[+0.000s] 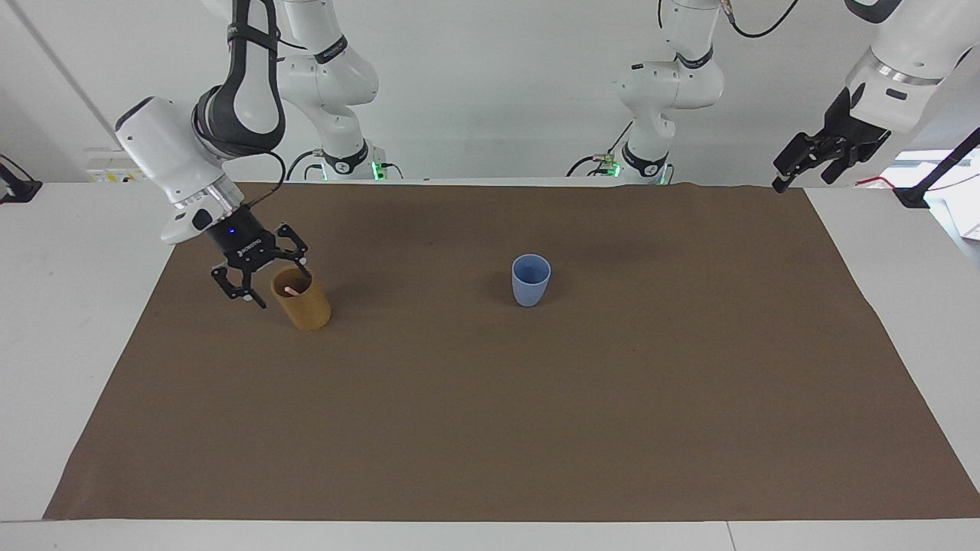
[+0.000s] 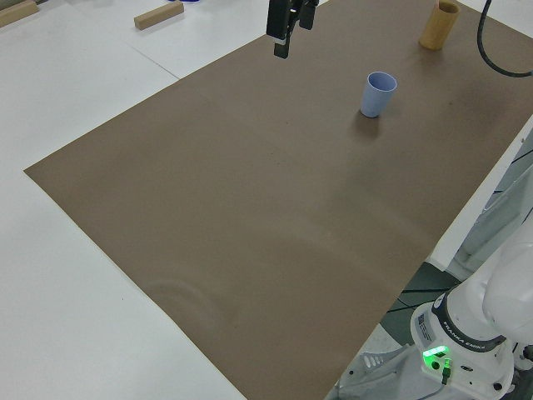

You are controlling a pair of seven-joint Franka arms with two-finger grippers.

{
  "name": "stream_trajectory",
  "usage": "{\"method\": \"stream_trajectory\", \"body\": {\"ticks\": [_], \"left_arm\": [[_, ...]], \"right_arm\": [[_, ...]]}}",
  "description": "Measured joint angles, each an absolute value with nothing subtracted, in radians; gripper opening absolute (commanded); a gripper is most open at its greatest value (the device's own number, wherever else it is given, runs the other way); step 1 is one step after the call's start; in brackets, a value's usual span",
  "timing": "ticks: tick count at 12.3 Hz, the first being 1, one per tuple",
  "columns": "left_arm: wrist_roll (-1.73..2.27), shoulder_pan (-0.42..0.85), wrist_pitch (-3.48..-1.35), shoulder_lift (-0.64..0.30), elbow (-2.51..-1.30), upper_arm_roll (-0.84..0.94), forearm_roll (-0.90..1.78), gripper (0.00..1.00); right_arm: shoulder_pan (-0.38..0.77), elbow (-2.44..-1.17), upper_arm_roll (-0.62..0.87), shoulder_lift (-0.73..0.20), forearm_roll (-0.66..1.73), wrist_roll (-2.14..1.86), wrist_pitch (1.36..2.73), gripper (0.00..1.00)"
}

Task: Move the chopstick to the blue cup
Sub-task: 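Reach the right gripper to the pink chopstick while the left gripper withdraws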

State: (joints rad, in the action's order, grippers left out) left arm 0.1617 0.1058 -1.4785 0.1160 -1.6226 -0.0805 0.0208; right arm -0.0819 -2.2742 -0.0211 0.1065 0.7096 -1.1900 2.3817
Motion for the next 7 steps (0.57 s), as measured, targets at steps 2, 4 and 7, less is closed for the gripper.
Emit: {"method": "stream_trajectory", "body": {"ticks": [2,4,7], "left_arm": [[0.162,0.105,-1.478,0.112,-1.623,-0.076,0.021,1.0],[0.162,0.105,-1.478,0.111,-1.623,-0.07,0.021,1.0],[0.162,0.105,-1.478,0.111,-1.623,-0.069,0.021,1.0]], "right_arm": [[-0.082,-2.285,-0.022,0.087,0.763,-1.255,2.418,0.65],[-0.082,-2.285,-0.022,0.066,0.781,-1.279,2.434,0.52],[-0.081,-2.285,-0.02,0.062,0.784,-1.282,2.43,0.51]]}}
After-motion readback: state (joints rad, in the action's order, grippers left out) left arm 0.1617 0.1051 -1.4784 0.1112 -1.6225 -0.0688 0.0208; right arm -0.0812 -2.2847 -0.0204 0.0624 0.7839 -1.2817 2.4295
